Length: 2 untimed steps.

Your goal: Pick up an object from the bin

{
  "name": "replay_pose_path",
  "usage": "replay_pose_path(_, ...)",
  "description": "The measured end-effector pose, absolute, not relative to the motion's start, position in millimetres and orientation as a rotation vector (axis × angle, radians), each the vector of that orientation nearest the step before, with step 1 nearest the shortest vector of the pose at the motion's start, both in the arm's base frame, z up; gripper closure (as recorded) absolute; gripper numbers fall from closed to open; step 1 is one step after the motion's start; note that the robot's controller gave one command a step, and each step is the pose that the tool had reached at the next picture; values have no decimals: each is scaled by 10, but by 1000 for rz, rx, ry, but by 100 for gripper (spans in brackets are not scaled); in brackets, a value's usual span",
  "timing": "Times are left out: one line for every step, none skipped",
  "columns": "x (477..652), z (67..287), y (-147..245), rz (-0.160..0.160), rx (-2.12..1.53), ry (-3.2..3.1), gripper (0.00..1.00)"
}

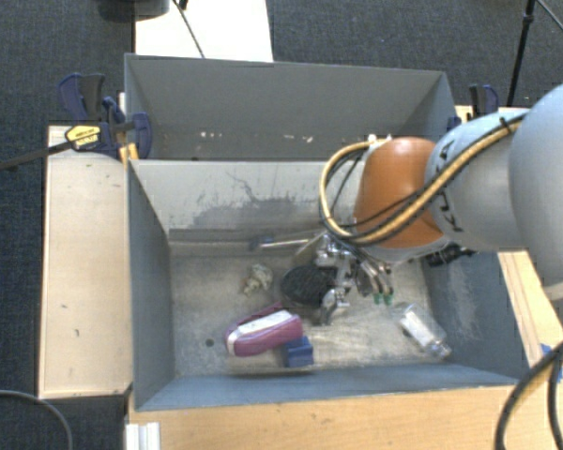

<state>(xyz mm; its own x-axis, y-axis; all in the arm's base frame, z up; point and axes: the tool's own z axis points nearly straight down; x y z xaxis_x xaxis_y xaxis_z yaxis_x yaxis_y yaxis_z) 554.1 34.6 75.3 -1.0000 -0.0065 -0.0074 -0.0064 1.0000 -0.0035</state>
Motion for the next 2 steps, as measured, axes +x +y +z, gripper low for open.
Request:
replay_pose_path(5410, 1840, 16, -2, -818, 3026, 100)
replay_pose_path(5397, 2836, -15, -5, -947, 2984, 100)
